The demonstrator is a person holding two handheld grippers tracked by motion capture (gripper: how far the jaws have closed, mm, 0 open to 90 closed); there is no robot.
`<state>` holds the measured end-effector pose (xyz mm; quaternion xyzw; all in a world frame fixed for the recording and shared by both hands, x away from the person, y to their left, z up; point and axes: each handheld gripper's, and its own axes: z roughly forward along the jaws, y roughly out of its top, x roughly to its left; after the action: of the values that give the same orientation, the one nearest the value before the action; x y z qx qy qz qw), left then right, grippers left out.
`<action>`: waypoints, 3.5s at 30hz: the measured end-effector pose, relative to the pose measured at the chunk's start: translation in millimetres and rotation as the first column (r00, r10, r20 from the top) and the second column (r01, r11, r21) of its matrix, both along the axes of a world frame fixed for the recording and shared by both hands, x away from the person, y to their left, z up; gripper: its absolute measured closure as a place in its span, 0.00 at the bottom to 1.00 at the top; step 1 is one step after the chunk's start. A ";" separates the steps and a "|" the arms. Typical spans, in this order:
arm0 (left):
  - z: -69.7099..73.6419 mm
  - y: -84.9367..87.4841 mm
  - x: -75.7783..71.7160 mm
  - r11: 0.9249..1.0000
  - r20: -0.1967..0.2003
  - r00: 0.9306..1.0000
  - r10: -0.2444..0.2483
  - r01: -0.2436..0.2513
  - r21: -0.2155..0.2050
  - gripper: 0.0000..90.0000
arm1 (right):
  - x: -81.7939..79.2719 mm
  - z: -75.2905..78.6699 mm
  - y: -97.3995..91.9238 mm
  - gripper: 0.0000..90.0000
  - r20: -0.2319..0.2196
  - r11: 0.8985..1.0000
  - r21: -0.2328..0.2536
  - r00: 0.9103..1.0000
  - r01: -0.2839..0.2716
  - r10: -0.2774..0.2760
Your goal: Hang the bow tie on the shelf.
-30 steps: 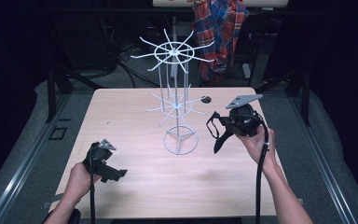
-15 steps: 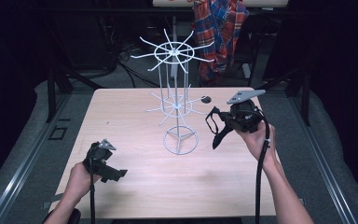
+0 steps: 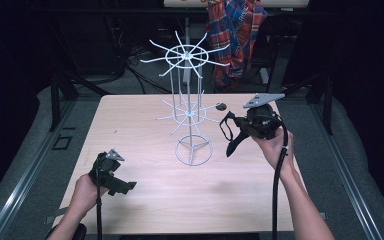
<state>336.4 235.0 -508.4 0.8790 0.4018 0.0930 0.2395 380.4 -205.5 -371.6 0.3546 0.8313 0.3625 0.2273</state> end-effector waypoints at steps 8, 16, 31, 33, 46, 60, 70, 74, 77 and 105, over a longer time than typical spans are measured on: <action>0.1 0.2 -0.1 1.000 0.000 1.000 -0.001 0.001 0.000 0.00 | 6.9 -4.7 0.7 0.99 -0.018 1.000 0.021 1.000 0.003 -0.003; 0.2 0.1 -0.5 1.000 0.001 1.000 0.001 -0.001 -0.002 0.00 | 16.7 -12.6 2.4 0.99 -0.045 0.999 0.045 0.999 0.001 0.001; 0.0 0.5 0.0 1.000 -0.001 1.000 0.000 0.000 0.001 0.00 | 27.3 -23.0 14.4 0.99 -0.081 0.997 0.069 0.996 -0.026 0.032; -0.5 -1.2 0.9 1.000 -0.005 1.000 -0.004 0.004 -0.007 0.00 | 28.4 -23.6 17.3 0.99 -0.080 0.997 0.071 0.996 -0.032 0.038; 0.5 -2.0 0.3 1.000 -0.003 1.000 -0.015 0.015 -0.009 0.00 | 31.4 -31.3 31.3 0.99 -0.076 0.994 0.100 0.996 -0.043 0.051; -0.7 -2.6 0.6 1.000 -0.004 1.000 -0.011 0.011 -0.005 0.00 | 30.6 -36.8 33.5 0.98 -0.078 0.991 0.123 0.995 -0.051 0.061; -1.0 -2.8 0.4 1.000 -0.005 1.000 -0.014 0.014 -0.001 0.00 | 34.0 -44.8 35.5 0.97 -0.112 0.986 0.153 0.990 -0.067 0.084; -1.5 -2.9 0.4 1.000 -0.011 1.000 -0.021 0.021 0.007 0.00 | 35.3 -47.6 34.6 0.96 -0.123 0.986 0.151 0.988 -0.072 0.091; -1.0 -2.9 0.4 1.000 -0.015 1.000 -0.025 0.025 0.005 0.00 | 36.2 -50.9 34.6 0.97 -0.126 0.986 0.152 0.988 -0.071 0.091; -1.1 -2.4 0.5 1.000 -0.005 1.000 -0.014 0.014 0.003 0.00 | 23.7 -42.7 25.0 0.62 -0.157 0.994 0.087 0.985 -0.059 0.072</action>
<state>336.9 232.5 -509.5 0.8824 0.3961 0.0895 0.2378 404.1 -180.5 -414.3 0.3641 0.8425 0.3739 0.1331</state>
